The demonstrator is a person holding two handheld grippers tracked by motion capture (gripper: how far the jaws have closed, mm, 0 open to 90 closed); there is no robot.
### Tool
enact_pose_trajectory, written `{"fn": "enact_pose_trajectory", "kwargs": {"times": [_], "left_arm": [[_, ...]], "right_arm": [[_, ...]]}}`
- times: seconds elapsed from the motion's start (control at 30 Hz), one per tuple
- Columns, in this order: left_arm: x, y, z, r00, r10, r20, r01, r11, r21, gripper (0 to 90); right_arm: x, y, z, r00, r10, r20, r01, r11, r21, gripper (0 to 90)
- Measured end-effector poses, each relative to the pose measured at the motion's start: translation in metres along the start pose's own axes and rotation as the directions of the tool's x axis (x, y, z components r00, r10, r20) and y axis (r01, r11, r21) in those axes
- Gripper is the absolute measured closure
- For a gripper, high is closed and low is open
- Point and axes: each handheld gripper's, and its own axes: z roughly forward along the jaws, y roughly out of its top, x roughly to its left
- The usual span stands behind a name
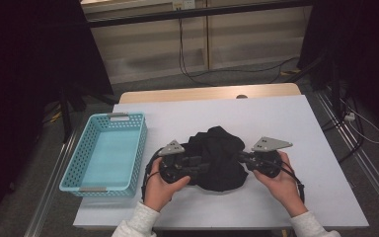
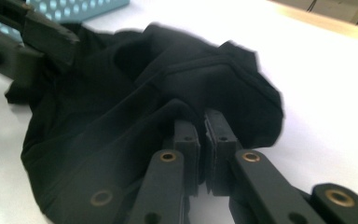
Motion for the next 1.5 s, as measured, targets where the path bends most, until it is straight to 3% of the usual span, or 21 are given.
{"fn": "enact_pose_trajectory", "kwargs": {"times": [0.13,0.23,0.4,0.47,0.57,0.6,0.63,0.67,0.7,0.73,0.77,0.9,1.0,1.1,1.23,1.33,1.5], "left_arm": [[-0.011,-0.008,0.019,0.9992,0.035,0.019,-0.036,0.9982,0.049,46.0],[-0.016,-0.017,0.033,0.9966,0.081,0.016,-0.082,0.9926,0.089,41.3],[-0.023,-0.027,0.049,0.9929,0.117,0.024,-0.119,0.9844,0.13,38.9],[-0.027,-0.03,0.053,0.9908,0.129,0.042,-0.134,0.9761,0.171,47.0],[-0.031,-0.03,0.054,0.9825,0.183,0.033,-0.186,0.9622,0.199,58.6],[-0.03,-0.029,0.052,0.9849,0.169,0.036,-0.173,0.9638,0.203,78.4],[-0.028,-0.029,0.052,0.9897,0.132,0.055,-0.141,0.9686,0.205,78.4],[-0.027,-0.03,0.051,0.9912,0.115,0.067,-0.126,0.9712,0.202,85.3],[-0.027,-0.029,0.05,0.9914,0.117,0.06,-0.126,0.9716,0.2,87.1],[-0.026,-0.024,0.045,0.9927,0.112,0.045,-0.118,0.9765,0.18,87.7],[-0.026,-0.024,0.045,0.9927,0.112,0.045,-0.118,0.9765,0.18,87.8],[-0.016,-0.004,0.016,0.9976,0.062,0.03,-0.064,0.9957,0.067,88.1],[0.0,0.006,-0.008,1.0,0.008,0.002,-0.008,0.9999,-0.009,88.2],[0.016,0.009,-0.03,0.9986,-0.042,-0.031,0.04,0.9969,-0.067,88.3],[0.026,0.013,-0.05,0.9957,-0.072,-0.059,0.064,0.9899,-0.127,88.3],[0.032,0.013,-0.056,0.9924,-0.079,-0.094,0.065,0.9873,-0.145,88.3],[0.043,0.01,-0.064,0.9865,-0.111,-0.121,0.09,0.982,-0.166,88.2]], "right_arm": [[0.004,-0.006,0.013,1.0,-0.004,-0.008,0.005,0.999,0.045,85.3],[0.002,-0.011,0.019,1.0,0.002,-0.001,-0.001,0.9974,0.073,84.6],[0.001,-0.014,0.021,0.9999,0.012,0.012,-0.013,0.997,0.077,81.4],[0.002,-0.014,0.021,0.9999,0.005,0.015,-0.006,0.9975,0.071,81.0],[0.003,-0.015,0.022,0.9998,-0.002,0.019,0.0,0.9978,0.067,78.1],[0.003,-0.016,0.023,0.9998,-0.004,0.021,0.003,0.9978,0.067,75.1],[0.003,-0.016,0.023,0.9998,-0.004,0.021,0.003,0.9978,0.067,75.1],[0.003,-0.016,0.024,0.9997,-0.004,0.025,0.003,0.9978,0.066,73.7],[0.003,-0.016,0.024,0.9996,-0.005,0.028,0.003,0.9977,0.067,72.3],[0.002,-0.017,0.025,0.9993,-0.009,0.035,0.007,0.9978,0.066,71.0],[0.002,-0.017,0.025,0.9993,-0.009,0.035,0.007,0.9978,0.066,71.0],[-0.001,-0.016,0.027,0.9988,0.0,0.048,-0.002,0.9988,0.048,65.6],[-0.001,-0.015,0.032,0.9985,0.004,0.055,-0.006,0.999,0.043,60.5],[-0.002,-0.016,0.039,0.9958,-0.035,0.085,0.029,0.9972,0.069,58.1],[-0.008,-0.017,0.045,0.9943,0.005,0.106,-0.013,0.997,0.077,59.3],[-0.007,-0.014,0.049,0.9956,0.014,0.093,-0.021,0.9973,0.071,59.0],[0.004,-0.009,0.055,0.9993,-0.019,0.034,0.016,0.9969,0.077,56.2]]}}
